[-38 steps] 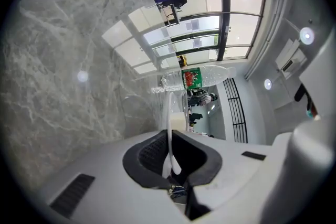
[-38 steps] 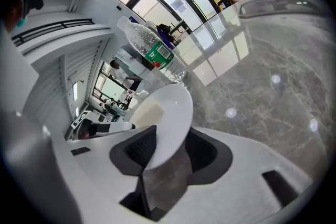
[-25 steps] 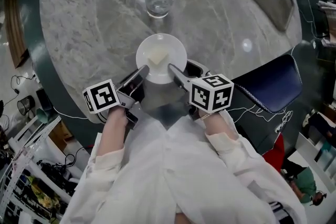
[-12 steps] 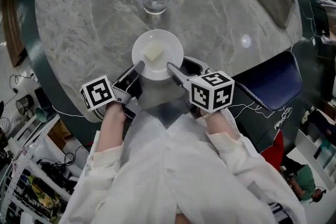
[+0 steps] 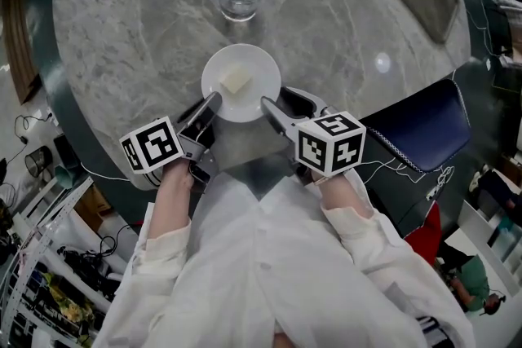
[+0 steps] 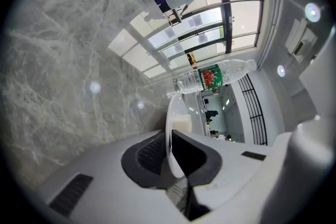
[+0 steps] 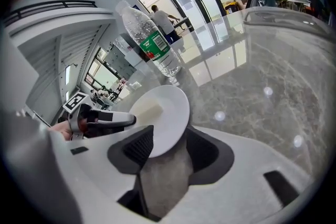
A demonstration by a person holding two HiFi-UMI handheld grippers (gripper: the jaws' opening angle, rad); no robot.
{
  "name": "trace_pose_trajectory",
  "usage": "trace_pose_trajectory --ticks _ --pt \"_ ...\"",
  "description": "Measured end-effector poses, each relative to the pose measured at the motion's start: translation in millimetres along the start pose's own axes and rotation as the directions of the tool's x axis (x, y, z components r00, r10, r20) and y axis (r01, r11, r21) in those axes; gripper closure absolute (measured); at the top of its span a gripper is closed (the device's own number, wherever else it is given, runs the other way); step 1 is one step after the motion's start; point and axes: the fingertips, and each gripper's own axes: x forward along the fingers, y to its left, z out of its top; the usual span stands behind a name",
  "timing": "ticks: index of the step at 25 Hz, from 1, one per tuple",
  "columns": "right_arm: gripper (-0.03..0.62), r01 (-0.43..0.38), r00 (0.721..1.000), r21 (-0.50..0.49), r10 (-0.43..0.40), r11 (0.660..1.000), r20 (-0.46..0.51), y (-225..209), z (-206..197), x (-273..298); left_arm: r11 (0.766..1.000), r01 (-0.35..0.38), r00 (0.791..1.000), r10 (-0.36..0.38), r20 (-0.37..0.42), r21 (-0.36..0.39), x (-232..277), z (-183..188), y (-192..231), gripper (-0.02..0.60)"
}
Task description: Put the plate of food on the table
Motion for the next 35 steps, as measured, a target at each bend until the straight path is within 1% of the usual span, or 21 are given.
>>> trace_pose_trajectory --ticks 5,7,8,10,12,13,15,19,21,24,27,31,33,35 --pt "0.424 0.004 1.0 -0.018 -0.004 1.0 -0.01 -1.7 0.5 0.1 0.992 -0.052 0.998 0.056 -0.029 0.111 1.7 -2.4 -0.3 0.554" --pt "0.424 0.006 1.0 -0.016 -0.006 1.0 -0.007 -2.8 1.4 -1.0 0.979 -0.083 0.995 0.093 -0.045 0.184 2.4 -2.3 -0.8 0.543" --pt "0.424 0.01 1.0 -0.016 -0.01 1.0 -0.003 -3.1 1.9 -1.0 0.965 -0.103 0.991 0.119 -0.055 0.24 2.4 -1.8 -0.7 0.532" --pt "0.424 0.022 1.0 -0.02 -0.022 1.0 0.009 -3.7 4.0 0.1 0.926 -0.139 0.982 0.175 -0.073 0.351 2.5 -1.6 -1.0 0.485" --pt "0.424 0.035 0.999 -0.028 -0.035 0.999 0.02 -4.5 8.5 2.0 0.892 -0.164 0.972 0.22 -0.088 0.42 3.1 -2.4 -1.5 0.465" --pt "0.424 0.039 0.999 -0.03 -0.039 0.999 0.022 -4.9 10.7 2.8 0.882 -0.172 0.968 0.235 -0.092 0.439 3.2 -2.8 -1.7 0.465" --pt "0.424 0.041 0.999 -0.03 -0.04 0.999 0.024 -5.3 13.7 3.4 0.87 -0.185 0.962 0.256 -0.097 0.458 2.7 -4.2 -2.4 0.463" --pt "0.424 0.035 0.999 -0.036 -0.034 0.999 0.022 -7.9 18.1 3.7 0.857 -0.197 0.954 0.279 -0.109 0.476 3.9 -6.0 -3.9 0.453" --pt "0.424 0.029 0.999 -0.034 -0.029 0.999 0.021 -8.8 19.6 3.4 0.856 -0.196 0.952 0.283 -0.118 0.478 4.3 -7.5 -4.5 0.449" --pt "0.424 0.031 0.999 -0.03 -0.03 0.999 0.03 -11.2 24.1 4.1 0.858 -0.174 0.951 0.273 -0.143 0.483 4.5 -10.3 -5.1 0.446" --pt "0.424 0.039 0.998 -0.041 -0.037 0.998 0.041 -14.1 30.6 6.8 0.85 -0.157 0.945 0.277 -0.174 0.502 3.3 -12.9 -4.4 0.446" --pt "0.425 0.038 0.999 -0.044 -0.036 0.998 0.033 -16.9 32.7 10.2 0.854 -0.149 0.942 0.275 -0.19 0.499 2.2 -16.4 -2.8 0.446" --pt "0.425 0.039 0.999 -0.054 -0.037 0.998 0.032 -16.6 32.7 11.5 0.843 -0.153 0.935 0.293 -0.202 0.516 0.4 -17.3 -0.7 0.446" --pt "0.425 0.041 0.999 -0.062 -0.039 0.997 0.034 -16.2 32.3 11.9 0.822 -0.161 0.924 0.321 -0.21 0.547 -1.5 -18.2 0.9 0.442"
